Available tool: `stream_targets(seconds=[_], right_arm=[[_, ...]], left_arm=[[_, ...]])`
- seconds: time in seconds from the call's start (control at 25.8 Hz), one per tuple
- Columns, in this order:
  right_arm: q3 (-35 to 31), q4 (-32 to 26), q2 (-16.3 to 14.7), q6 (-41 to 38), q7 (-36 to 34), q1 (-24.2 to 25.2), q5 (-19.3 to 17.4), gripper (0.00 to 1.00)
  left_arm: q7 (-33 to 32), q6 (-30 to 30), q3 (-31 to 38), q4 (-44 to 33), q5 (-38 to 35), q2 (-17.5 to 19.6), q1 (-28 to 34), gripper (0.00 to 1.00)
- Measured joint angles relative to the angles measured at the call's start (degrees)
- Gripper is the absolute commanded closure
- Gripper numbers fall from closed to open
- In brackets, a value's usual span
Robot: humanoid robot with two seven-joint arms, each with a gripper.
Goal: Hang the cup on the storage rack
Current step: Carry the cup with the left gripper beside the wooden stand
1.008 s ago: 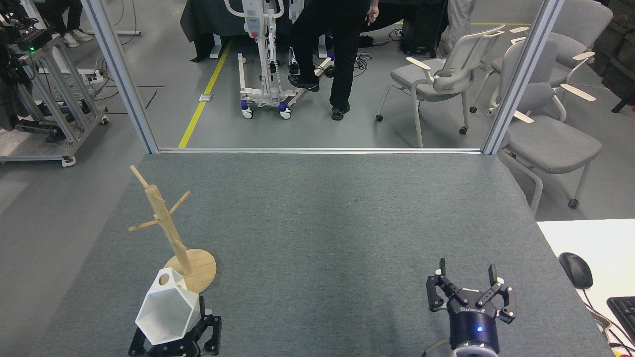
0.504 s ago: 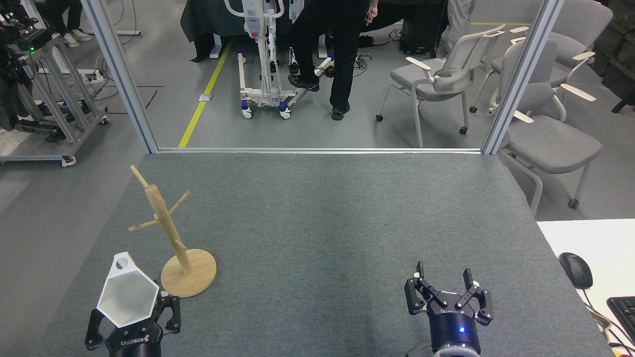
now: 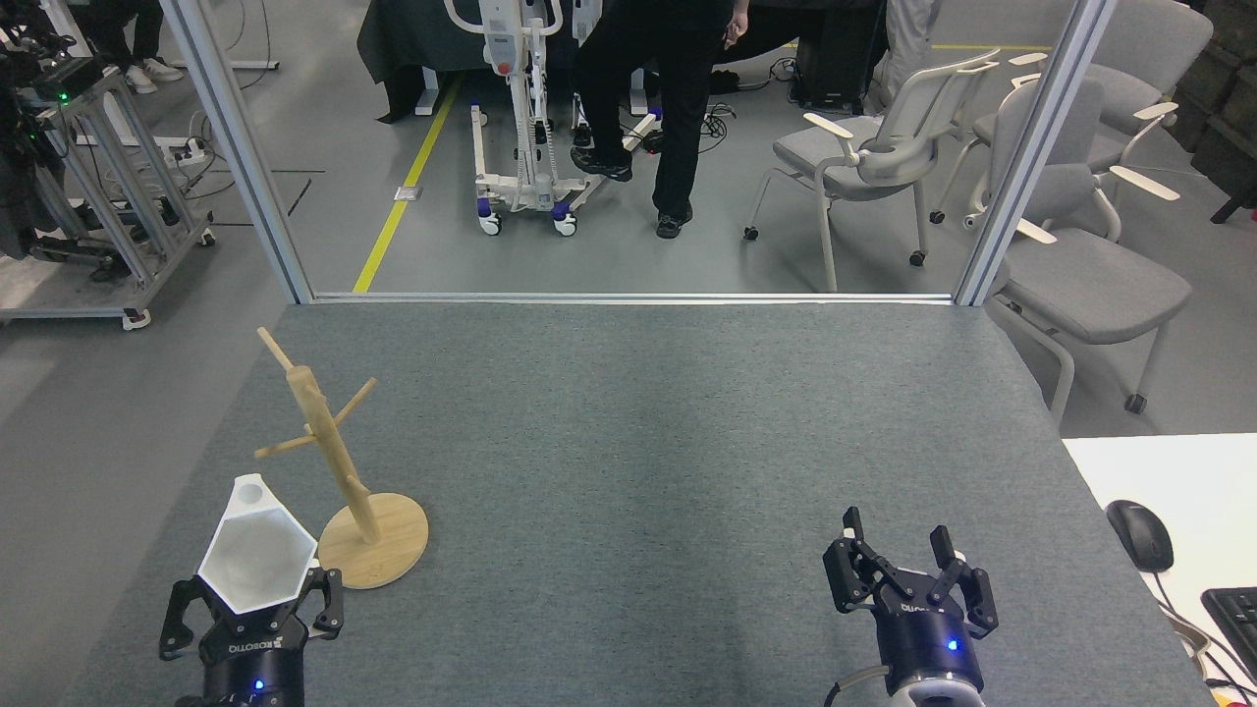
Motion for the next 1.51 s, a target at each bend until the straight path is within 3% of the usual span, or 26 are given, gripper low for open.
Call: stream_targets(seconds=[0.35,0.74,1.51], right_arm=[[0.2,1.0,0.0,-2.5,-1.0,0.5,3.1,0.01],[0.3,3.9,-0.7,-3.6,-2.3,0.5,3.3,0.00],[0.6,4.5,0.2,-4.3,-2.5,0.6,3.4,0.00]], left_arm=[[-1.8,0.2,0.0,5.7,0.0,0.7,-4.8,1.00],[-2.4,0.3,0.0,8.6,0.0,2.3,-7.4,1.00],[-2.4,0.1,-1.2,9.1,-3.5,4.0,-8.3,1.00]])
